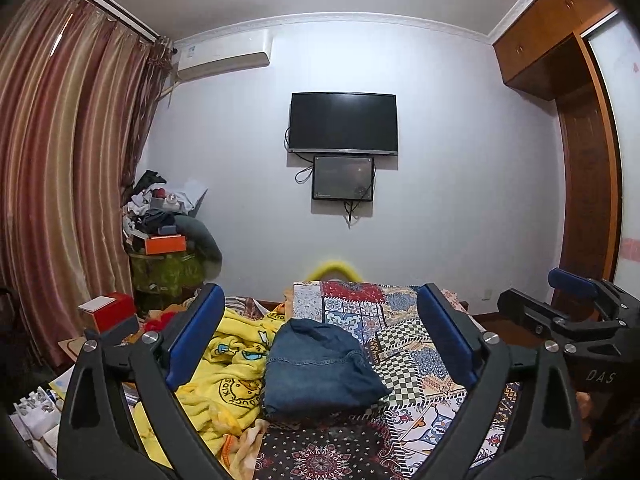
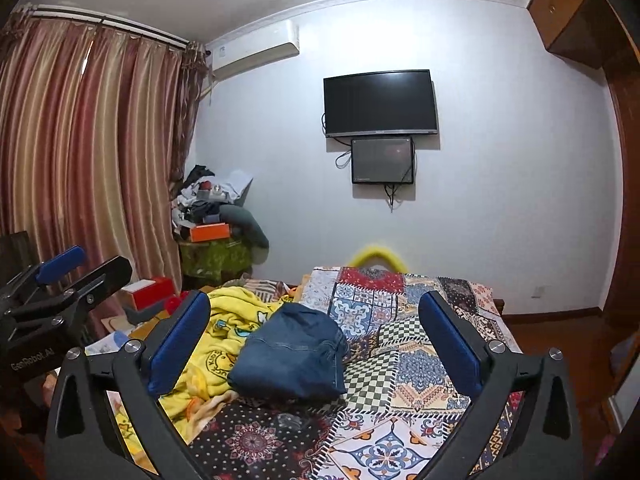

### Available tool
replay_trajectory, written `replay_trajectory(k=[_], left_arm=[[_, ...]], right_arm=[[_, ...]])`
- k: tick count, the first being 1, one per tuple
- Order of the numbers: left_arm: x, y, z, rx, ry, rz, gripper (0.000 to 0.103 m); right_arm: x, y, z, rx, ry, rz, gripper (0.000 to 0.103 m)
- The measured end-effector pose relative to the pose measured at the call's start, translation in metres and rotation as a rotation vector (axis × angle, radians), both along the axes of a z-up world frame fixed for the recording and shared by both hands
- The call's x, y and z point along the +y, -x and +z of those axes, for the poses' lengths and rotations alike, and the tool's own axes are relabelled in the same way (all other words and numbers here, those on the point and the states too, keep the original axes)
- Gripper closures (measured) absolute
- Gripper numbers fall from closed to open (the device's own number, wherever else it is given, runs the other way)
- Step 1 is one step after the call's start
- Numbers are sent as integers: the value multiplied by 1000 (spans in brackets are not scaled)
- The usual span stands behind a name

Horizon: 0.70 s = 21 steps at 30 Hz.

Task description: Fold large clothes

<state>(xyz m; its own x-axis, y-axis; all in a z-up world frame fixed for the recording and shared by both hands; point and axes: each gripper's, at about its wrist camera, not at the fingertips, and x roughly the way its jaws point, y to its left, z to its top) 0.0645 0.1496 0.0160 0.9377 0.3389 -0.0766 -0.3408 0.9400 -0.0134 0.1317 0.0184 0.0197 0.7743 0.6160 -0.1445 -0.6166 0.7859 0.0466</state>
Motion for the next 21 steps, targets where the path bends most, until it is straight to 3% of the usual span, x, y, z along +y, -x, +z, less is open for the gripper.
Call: replay_trajectory(k=[21], left_arm=[[2, -8, -7, 15, 12, -12, 5]], right_arm=[[-13, -1, 1, 29, -5, -12, 0]])
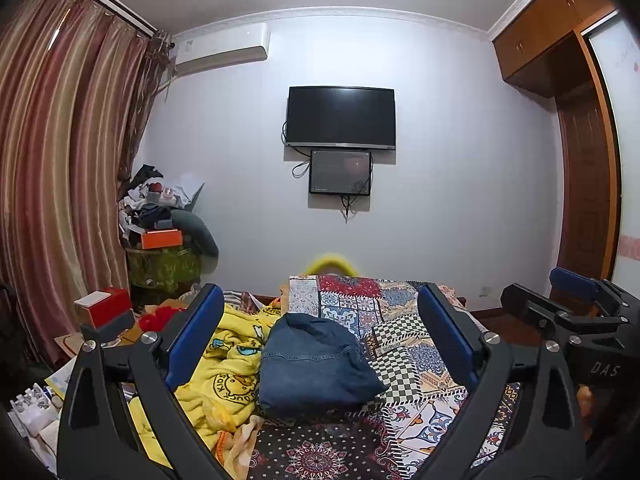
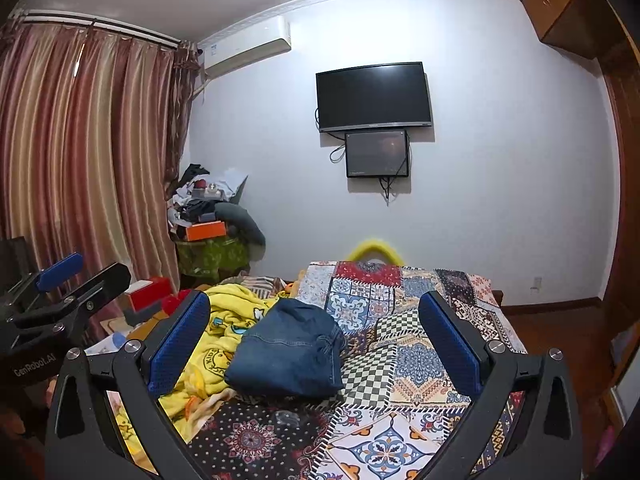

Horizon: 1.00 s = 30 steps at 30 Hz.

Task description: Fold large clothes

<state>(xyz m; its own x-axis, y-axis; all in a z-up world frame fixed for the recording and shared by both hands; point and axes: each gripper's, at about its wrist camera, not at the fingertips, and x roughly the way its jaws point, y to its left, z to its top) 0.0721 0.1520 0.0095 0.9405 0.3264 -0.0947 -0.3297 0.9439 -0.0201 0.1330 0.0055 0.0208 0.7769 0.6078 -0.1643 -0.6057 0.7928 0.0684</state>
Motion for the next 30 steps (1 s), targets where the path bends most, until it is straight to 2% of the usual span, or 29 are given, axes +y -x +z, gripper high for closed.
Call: replay_trajectory(k=[30], left_arm=[[9, -6, -9, 43, 25, -32, 5]], right_arm=[[-1, -1, -2, 12, 5, -3, 0]])
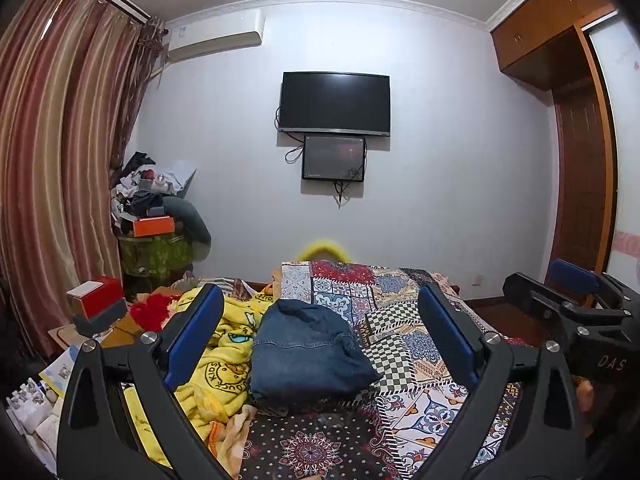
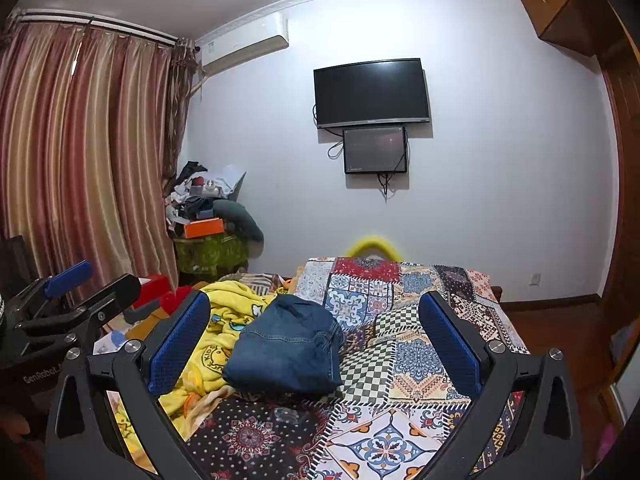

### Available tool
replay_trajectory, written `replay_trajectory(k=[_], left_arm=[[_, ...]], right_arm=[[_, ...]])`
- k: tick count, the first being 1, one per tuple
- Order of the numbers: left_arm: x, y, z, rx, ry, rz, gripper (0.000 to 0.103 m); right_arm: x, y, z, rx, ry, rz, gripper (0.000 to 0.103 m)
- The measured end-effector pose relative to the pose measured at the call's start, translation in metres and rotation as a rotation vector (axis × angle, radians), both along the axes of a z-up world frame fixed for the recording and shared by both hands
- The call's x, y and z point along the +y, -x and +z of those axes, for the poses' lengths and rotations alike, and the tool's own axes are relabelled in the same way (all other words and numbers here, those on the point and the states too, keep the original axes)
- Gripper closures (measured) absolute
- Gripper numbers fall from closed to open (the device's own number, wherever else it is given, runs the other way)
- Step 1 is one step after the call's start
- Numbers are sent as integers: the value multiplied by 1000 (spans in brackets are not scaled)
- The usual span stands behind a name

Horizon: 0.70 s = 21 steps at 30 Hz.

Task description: Fold large clothes

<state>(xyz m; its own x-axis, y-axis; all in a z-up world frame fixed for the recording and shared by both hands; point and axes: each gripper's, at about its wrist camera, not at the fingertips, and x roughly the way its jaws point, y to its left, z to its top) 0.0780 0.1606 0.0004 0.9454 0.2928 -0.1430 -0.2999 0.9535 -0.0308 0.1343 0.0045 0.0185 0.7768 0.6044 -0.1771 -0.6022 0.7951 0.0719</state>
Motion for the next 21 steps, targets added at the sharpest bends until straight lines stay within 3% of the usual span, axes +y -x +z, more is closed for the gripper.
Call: replay_trajectory(k=[21], left_arm=[[9, -5, -5, 21, 35, -8, 5]], right_arm=[[4, -3, -2, 9, 9, 1, 0]])
